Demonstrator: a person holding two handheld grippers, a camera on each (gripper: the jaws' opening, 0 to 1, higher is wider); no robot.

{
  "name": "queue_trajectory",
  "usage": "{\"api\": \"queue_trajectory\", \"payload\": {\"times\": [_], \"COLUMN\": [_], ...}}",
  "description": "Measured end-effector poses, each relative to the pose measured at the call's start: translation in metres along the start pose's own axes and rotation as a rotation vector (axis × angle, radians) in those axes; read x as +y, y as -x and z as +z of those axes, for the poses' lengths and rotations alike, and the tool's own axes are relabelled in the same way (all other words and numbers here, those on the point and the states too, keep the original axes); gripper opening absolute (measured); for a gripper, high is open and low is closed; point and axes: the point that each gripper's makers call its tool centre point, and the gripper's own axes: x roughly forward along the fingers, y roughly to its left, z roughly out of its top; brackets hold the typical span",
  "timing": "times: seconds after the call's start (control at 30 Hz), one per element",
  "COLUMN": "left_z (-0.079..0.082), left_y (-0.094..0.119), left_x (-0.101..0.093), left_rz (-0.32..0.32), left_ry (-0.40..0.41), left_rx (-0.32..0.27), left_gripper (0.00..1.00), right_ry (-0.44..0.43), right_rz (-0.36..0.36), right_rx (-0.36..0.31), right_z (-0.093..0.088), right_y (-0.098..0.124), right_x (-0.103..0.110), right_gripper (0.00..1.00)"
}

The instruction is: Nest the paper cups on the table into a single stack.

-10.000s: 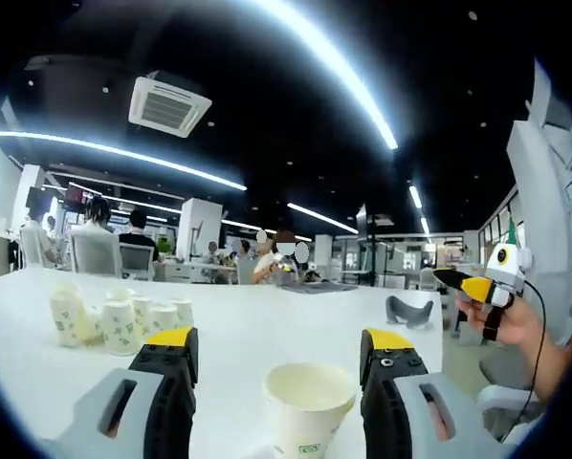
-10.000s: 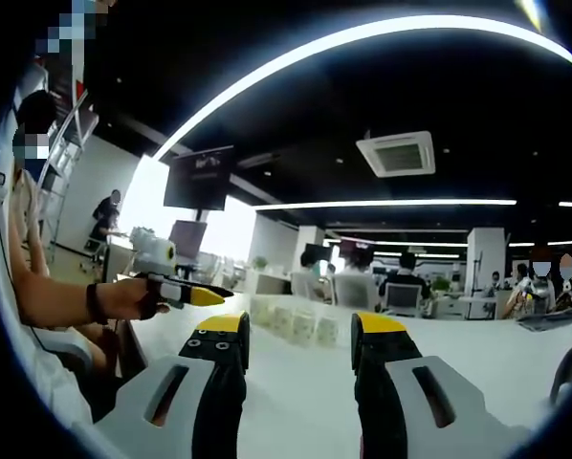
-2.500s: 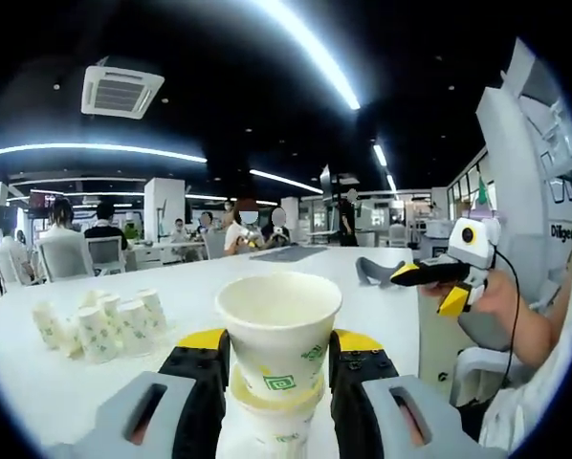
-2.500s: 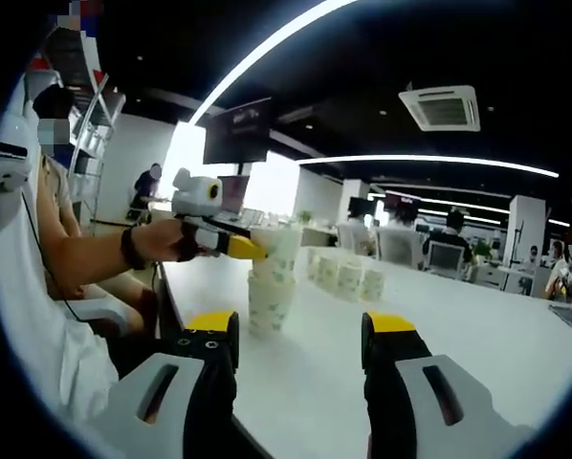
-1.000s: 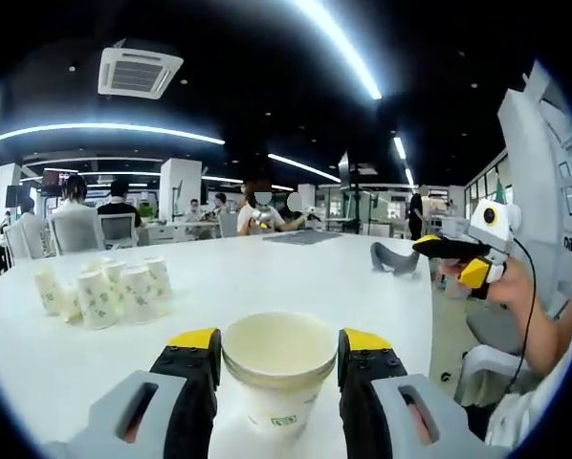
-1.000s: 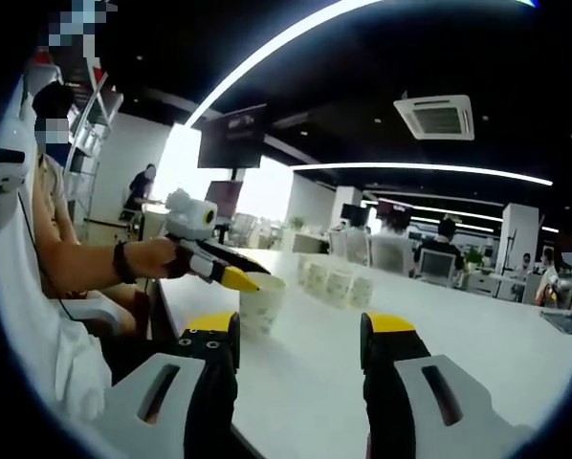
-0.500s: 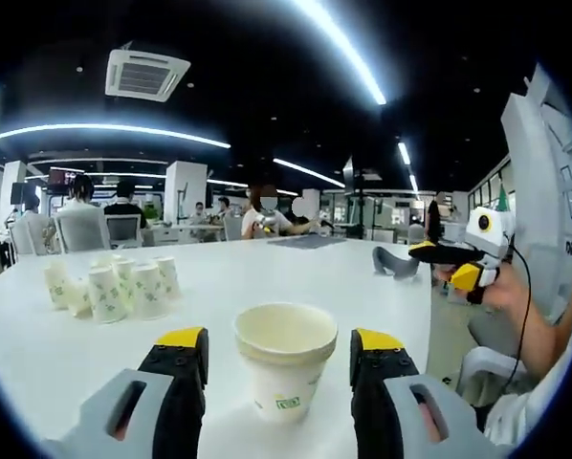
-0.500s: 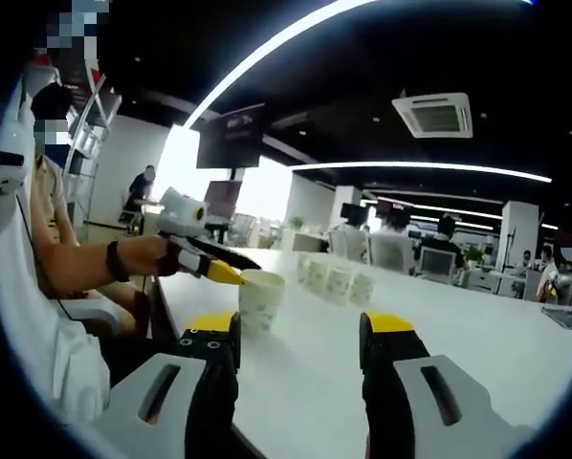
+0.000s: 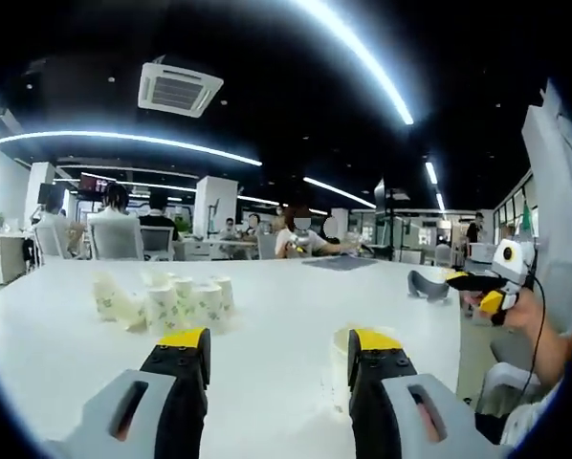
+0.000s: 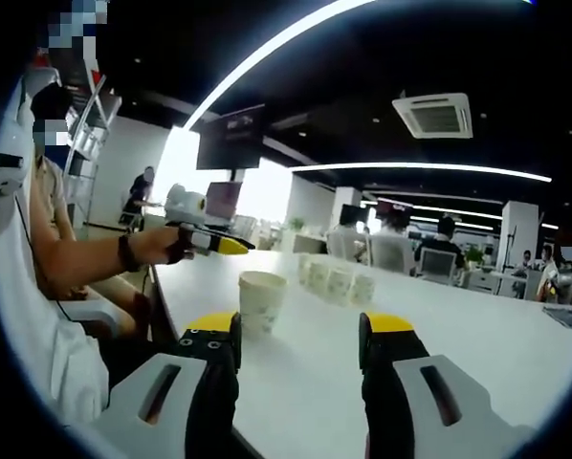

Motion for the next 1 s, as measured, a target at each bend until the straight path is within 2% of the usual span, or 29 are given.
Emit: {"api": "queue_trajectory", "payload": {"times": [0.17, 0.27, 0.33, 0.4, 0.53, 0.63, 0.8, 1.0], "left_z": [0.002, -0.006, -0.012, -0.012, -0.015, -0.023, -0.037, -0.051], "left_y": [-0.006, -0.019, -0.028, -0.032, -0.044, -0.059, -0.081, -0.095], "left_x": [0.034, 0.050, 0.065, 0.083, 0.101, 0.122, 0.129, 0.151], "left_rz": [0.083, 0.096, 0.123, 0.178, 0.201, 0.228, 0.251, 0.308], "left_ry": [0.000, 0.010, -0.013, -0.047, -0.049, -0.057, -0.066, -0.055], "left_rx": [-0.014, 0.022, 0.048, 0.047, 0.062, 0.092, 0.135, 0.175], "left_gripper": [0.52, 0.52, 0.50, 0.47, 0.45, 0.42, 0.34, 0.28], "right_ry": [0.009, 0.012, 0.015, 0.019, 0.019, 0.017, 0.022, 0.024], "right_rz": [-0.011, -0.018, -0.018, -0.017, -0.021, -0.028, -0.037, -0.049], "right_rx": [0.001, -0.007, -0.004, -0.004, -0.008, -0.003, -0.005, -0.008], "right_z": [0.003, 0.005, 0.005, 0.005, 0.007, 0.005, 0.008, 0.010], "right_y": [0.003, 0.004, 0.004, 0.004, 0.005, 0.008, 0.011, 0.017], "right_x": [-0.003, -0.004, -0.004, -0.004, -0.006, -0.010, -0.014, -0.020], "right_gripper": [0.52, 0.51, 0.51, 0.51, 0.51, 0.51, 0.51, 0.51]}}
